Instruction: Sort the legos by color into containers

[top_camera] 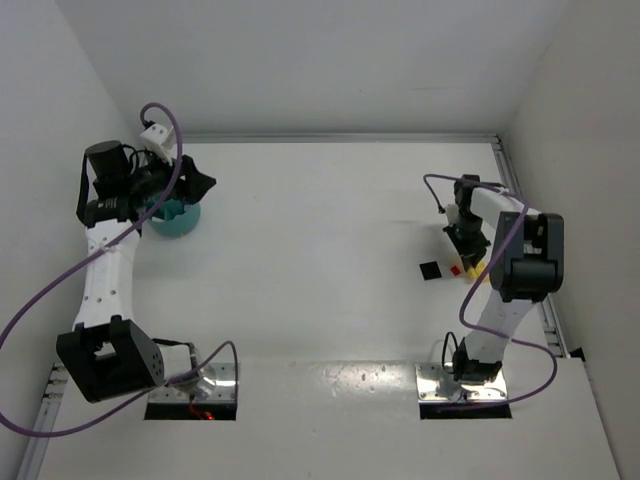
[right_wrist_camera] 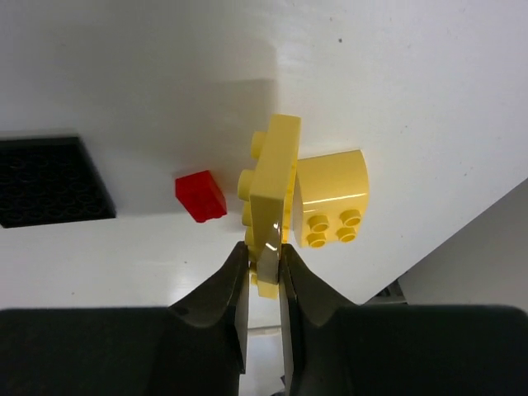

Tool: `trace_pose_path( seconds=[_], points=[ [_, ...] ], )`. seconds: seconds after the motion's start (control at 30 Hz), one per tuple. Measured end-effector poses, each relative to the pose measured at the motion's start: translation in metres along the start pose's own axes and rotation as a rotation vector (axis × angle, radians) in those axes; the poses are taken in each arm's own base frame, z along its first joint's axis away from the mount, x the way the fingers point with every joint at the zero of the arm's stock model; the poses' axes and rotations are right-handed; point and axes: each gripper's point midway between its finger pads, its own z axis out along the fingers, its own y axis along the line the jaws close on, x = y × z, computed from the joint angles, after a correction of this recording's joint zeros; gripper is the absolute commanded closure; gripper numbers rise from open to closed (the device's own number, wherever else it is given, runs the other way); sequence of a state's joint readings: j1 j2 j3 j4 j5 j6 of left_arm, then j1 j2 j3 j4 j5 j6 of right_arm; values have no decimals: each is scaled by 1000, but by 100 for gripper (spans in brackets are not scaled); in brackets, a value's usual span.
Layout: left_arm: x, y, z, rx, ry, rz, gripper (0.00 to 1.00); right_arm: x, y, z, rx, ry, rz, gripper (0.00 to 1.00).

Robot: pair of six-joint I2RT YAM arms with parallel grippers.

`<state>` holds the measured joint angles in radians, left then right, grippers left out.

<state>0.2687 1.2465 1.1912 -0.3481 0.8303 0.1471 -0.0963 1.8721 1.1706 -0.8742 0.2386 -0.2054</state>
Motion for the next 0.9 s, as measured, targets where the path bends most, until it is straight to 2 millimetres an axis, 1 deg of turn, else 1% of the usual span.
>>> trace_pose_path(
  seconds=[0.17, 0.23, 0.3, 0.4, 0.43, 0.5, 0.53, 0.57, 0.63, 0.67, 0.7, 0.77, 0.8, 0.83, 0.9],
  points=[
    [5, 1, 2, 0, 1, -4, 23, -16, 1, -9, -34, -51, -1, 88],
    [6, 1, 2, 0, 2, -5, 23, -31, -2, -12, -42, -74, 2, 89],
    [6, 1, 2, 0, 0, -3, 23, -51, -6, -12, -47, -104, 4, 89],
    [5, 3, 2, -2, -7, -7, 23, -76, -5, -11, -77, -143, 1, 89],
    [6, 2, 2, 5, -10, -19, 21, -83, -2, -12, -99, -158, -3, 89],
    [11, -1, 3, 28, -12, -55, 12, -94, 10, -22, -166, -193, -14, 89],
    [14, -4, 4, 56, -14, -84, 8, -100, 18, -31, -216, -216, -24, 89],
    [16, -6, 5, 89, -15, -110, 0, -108, 27, -40, -268, -248, -37, 89],
    [25, -17, 8, 208, -13, -173, 0, -124, 48, -62, -388, -325, -78, 88],
    [30, -23, 10, 277, -11, -206, 0, -128, 62, -74, -457, -358, -101, 88],
    [37, -27, 13, 338, -2, -245, 0, -130, 75, -84, -517, -380, -126, 88],
    [53, -34, 17, 428, 22, -324, 0, -128, 110, -110, -681, -414, -190, 88],
    [59, -36, 18, 456, 33, -355, 0, -129, 124, -121, -724, -428, -226, 88],
    [66, -41, 18, 488, 47, -386, 0, -128, 144, -136, -802, -440, -271, 88],
    [71, -51, 17, 529, 62, -417, 0, -121, 178, -165, -927, -451, -354, 88]
  ],
)
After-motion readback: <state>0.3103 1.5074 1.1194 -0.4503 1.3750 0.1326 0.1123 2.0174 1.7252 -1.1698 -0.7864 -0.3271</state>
